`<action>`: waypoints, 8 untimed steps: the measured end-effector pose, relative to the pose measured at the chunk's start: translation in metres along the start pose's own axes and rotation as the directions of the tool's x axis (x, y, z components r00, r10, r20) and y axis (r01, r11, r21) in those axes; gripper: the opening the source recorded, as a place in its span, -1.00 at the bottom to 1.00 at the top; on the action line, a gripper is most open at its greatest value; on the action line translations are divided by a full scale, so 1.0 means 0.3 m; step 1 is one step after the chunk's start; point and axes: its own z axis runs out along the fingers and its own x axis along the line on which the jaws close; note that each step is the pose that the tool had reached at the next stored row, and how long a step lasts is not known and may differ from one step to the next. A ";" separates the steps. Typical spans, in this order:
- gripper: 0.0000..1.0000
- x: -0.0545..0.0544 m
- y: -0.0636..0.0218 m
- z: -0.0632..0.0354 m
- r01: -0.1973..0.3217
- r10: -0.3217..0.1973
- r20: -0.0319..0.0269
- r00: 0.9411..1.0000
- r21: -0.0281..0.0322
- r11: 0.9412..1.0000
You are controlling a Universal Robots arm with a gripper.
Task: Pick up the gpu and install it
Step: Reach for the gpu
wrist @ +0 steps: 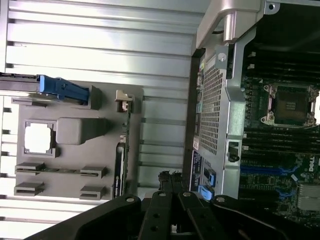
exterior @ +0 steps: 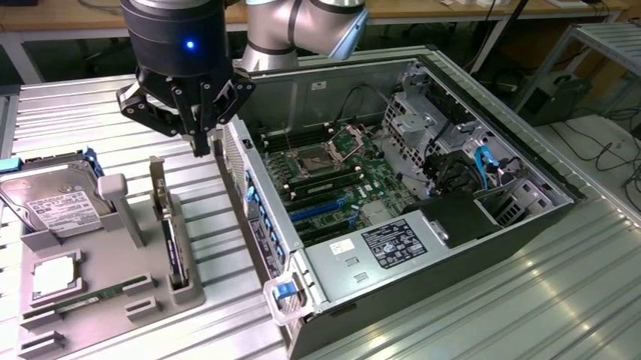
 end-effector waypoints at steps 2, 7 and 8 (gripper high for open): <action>-0.79 0.013 -0.003 0.000 0.002 -0.002 0.000 1.000 0.000 1.000; -0.79 0.047 -0.007 0.001 0.004 -0.004 0.000 1.000 0.000 1.000; -0.79 0.054 -0.008 0.001 0.005 -0.005 0.000 1.000 0.000 1.000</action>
